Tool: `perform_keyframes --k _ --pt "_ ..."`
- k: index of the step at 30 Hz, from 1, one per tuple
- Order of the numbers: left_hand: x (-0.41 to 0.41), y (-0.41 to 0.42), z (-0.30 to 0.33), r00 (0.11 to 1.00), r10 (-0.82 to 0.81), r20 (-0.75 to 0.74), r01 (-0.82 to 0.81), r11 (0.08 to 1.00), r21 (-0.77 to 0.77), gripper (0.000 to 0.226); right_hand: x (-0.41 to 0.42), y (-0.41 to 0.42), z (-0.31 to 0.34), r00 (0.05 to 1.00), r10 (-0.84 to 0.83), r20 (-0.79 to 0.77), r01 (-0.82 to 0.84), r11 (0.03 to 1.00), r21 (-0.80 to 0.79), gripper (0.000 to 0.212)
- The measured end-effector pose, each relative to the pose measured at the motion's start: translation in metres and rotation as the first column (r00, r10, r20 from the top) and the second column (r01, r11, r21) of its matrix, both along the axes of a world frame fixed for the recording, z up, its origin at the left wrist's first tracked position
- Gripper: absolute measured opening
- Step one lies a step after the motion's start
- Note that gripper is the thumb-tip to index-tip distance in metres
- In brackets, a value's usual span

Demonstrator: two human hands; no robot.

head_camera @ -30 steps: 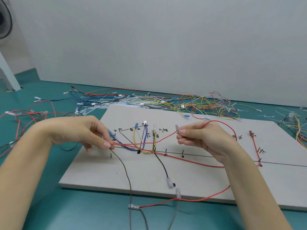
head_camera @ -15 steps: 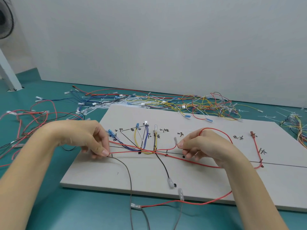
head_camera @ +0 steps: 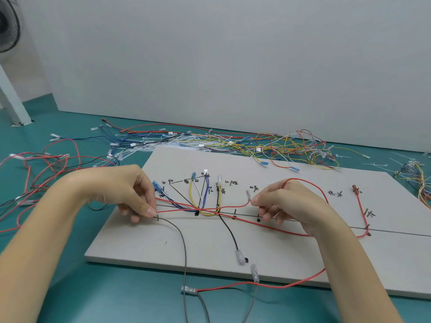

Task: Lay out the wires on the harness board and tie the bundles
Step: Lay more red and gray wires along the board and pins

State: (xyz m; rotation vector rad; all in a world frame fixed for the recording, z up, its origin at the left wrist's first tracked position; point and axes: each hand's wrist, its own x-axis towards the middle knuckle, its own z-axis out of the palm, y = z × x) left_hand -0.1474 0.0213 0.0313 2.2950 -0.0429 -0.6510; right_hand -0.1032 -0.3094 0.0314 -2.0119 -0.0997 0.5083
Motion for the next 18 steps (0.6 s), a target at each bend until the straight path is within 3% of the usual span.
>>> perform_keyframes --k 12,18 --pt "-0.002 -0.008 -0.001 1.0 -0.011 -0.009 0.012 0.998 0.065 0.011 0.001 -0.002 -0.001 1.0 -0.026 0.018 0.026 1.0 -0.017 0.007" --pt "-0.002 -0.019 0.0 0.991 -0.026 0.129 0.005 0.987 0.161 0.038 0.002 -0.001 -0.002 0.997 -0.066 0.047 0.064 0.997 0.05 0.007"
